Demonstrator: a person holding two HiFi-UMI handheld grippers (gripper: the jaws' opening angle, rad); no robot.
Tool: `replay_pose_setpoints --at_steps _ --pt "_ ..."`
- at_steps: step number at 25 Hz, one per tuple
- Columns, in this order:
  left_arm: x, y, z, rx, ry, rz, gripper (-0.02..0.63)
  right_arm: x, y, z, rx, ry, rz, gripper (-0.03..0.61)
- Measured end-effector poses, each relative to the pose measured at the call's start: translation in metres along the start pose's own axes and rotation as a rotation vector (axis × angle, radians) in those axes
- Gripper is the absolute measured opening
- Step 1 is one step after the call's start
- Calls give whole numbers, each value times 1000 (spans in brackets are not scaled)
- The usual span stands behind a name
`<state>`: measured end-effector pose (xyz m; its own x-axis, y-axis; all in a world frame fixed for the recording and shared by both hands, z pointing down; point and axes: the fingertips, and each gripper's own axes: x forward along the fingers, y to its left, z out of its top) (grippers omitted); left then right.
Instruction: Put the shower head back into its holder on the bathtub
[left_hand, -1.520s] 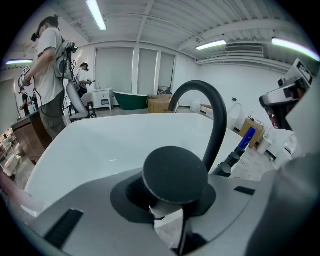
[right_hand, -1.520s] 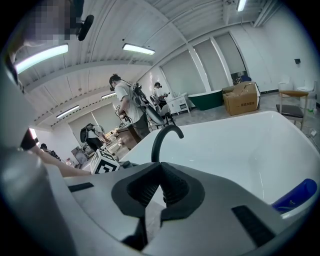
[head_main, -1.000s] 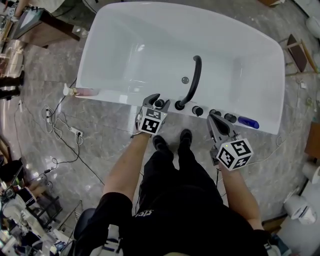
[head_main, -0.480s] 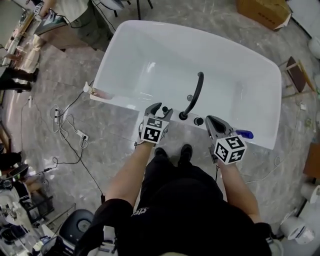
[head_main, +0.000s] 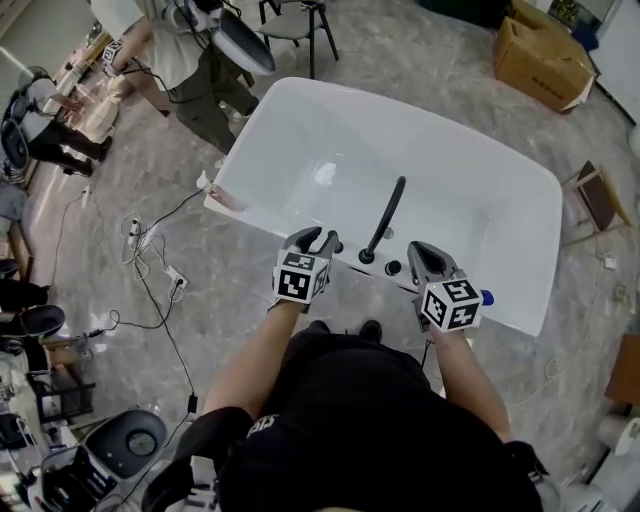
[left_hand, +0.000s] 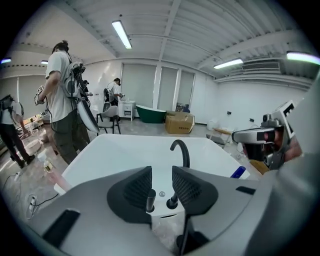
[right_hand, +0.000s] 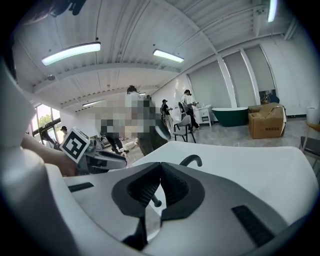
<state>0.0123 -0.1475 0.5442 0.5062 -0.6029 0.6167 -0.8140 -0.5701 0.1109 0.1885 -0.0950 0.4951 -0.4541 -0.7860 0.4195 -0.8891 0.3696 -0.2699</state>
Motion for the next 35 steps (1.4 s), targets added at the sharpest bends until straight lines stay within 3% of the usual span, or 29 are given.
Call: replay_pose_setpoints --at_steps 7,11,16,22,28,35 --pt "-33 -14 38 -7 -64 27 97 -27 -3 30 -13 -99 45 14" --pt "-51 -15 74 8 -147 22 80 -35 4 58 -36 -163 68 14" --pt "-74 -7 122 13 -274 -17 62 -41 23 101 -95 -233 44 12" --pt "-104 21 168 125 -364 -33 54 -32 61 156 -137 -325 31 12" --pt "-116 55 191 147 -442 -62 49 -15 74 181 -156 -362 -30 11" --pt "-119 58 206 134 -472 -112 48 -31 64 193 -190 -378 -106 11"
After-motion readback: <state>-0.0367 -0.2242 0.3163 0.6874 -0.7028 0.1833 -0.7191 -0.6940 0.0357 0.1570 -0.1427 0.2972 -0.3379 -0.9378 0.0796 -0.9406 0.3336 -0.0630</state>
